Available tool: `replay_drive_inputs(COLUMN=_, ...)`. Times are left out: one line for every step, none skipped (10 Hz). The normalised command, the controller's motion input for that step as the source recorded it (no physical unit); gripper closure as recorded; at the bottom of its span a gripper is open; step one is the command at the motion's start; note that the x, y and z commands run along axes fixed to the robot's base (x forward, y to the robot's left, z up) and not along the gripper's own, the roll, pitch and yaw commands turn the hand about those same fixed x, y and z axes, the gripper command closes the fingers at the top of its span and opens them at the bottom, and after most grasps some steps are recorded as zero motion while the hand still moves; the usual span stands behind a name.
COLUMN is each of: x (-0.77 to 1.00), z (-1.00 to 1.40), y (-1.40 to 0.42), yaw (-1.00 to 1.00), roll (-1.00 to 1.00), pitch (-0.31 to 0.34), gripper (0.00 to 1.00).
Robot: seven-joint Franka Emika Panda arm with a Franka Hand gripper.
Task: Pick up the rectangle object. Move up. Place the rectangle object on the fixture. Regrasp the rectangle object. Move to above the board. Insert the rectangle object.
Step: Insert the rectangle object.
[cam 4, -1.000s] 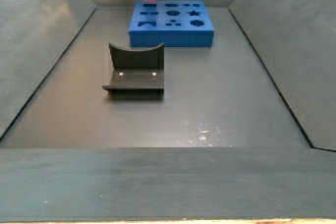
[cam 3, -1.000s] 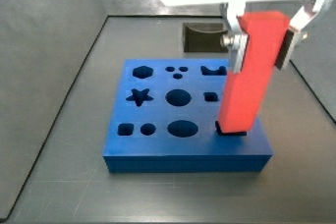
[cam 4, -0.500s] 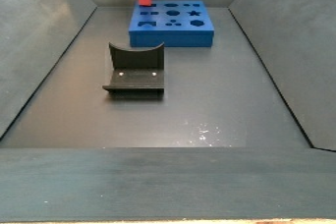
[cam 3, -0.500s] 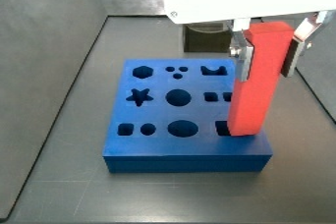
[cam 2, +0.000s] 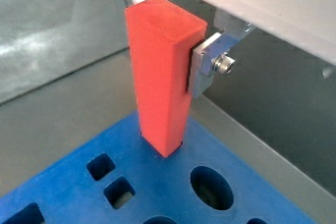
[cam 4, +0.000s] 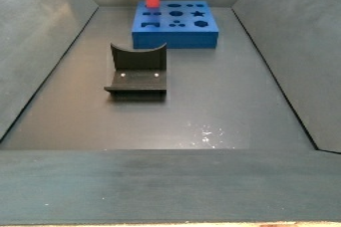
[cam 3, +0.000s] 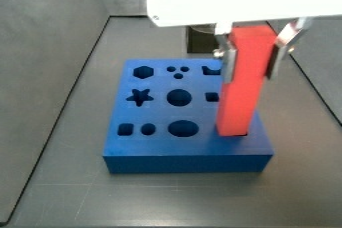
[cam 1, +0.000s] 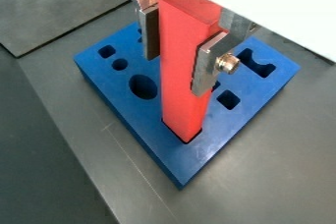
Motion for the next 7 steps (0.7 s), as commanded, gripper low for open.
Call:
replay_drive_inputs(x=-0.03, z=-0.61, y=-0.07, yaw=0.01, roll=0.28, pitch=-0.034, gripper=1.0)
replay_drive_inputs(x=0.0, z=-0.83, y=-0.09, yaw=0.02, roll=0.3, pitch=-0.089, gripper=1.0)
replay_drive_inputs(x=0.08, z=-0.95, y=-0.11, yaw=0.03, roll=0.33, pitch=-0.137, gripper=1.0)
replay_drive_inputs(x=0.08, z=-0.92, y=-0.1, yaw=0.03, roll=0.36, pitch=-0.14, gripper=1.0)
replay_drive_inputs(x=0.0, z=0.0, y=0.0, yaw=0.0, roll=0.03, pitch=0.0, gripper=1.0)
replay_drive_inputs(x=0.0, z=0.0, y=0.0, yaw=0.0, roll=0.0, pitch=0.0, gripper=0.0)
replay_drive_inputs(x=0.0, z=0.0, y=0.0, yaw=0.0, roll=0.0, pitch=0.0, gripper=0.0)
